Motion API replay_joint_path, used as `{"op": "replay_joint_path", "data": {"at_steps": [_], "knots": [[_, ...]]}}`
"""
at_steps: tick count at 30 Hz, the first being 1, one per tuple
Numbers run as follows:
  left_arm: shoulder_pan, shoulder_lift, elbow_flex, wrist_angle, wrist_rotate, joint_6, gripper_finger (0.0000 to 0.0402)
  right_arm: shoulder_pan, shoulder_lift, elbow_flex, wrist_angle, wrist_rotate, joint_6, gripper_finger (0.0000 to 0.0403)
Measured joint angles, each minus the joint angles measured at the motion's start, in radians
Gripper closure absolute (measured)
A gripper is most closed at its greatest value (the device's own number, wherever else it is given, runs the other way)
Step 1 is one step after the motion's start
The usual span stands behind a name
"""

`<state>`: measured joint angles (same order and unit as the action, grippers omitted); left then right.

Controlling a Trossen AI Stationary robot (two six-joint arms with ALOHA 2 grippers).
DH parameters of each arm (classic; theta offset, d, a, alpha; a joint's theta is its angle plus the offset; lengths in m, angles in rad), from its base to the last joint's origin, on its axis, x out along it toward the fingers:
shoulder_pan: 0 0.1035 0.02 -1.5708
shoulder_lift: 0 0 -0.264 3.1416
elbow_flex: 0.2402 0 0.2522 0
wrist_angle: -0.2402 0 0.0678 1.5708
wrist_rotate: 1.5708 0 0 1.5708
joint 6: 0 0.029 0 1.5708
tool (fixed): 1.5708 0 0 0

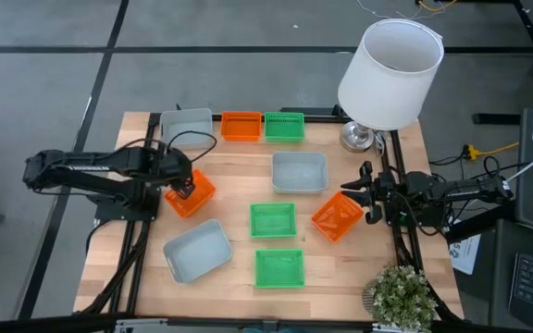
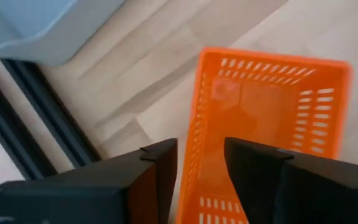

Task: Stack baskets by color
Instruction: Stack the bottom left orange bin on the top orange bin

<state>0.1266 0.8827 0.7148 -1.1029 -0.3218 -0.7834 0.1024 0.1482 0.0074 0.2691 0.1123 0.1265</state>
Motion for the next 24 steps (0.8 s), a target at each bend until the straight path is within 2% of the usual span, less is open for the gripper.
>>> {"op": "replay_joint_path", "data": {"at_steps": [5,12,19,24], "knots": [[0.046,0.039,-0.066,0.06,0.061,0.04,0.0263,0.0,0.0,0.0,-0.005,0.0,0.002,0.0315],[0.083,0.061,-0.154,0.229,0.059,0.136,0.0262,0.0,0.0,0.0,-0.007,0.0,0.001,0.0315],[0.097,0.089,-0.221,0.244,0.09,0.129,0.0262,0.0,0.0,0.0,-0.007,0.0,0.001,0.0315],[0.097,0.114,-0.292,0.318,0.052,0.063,0.0269,0.0,0.0,0.0,-0.008,0.0,0.001,0.0315]]}}
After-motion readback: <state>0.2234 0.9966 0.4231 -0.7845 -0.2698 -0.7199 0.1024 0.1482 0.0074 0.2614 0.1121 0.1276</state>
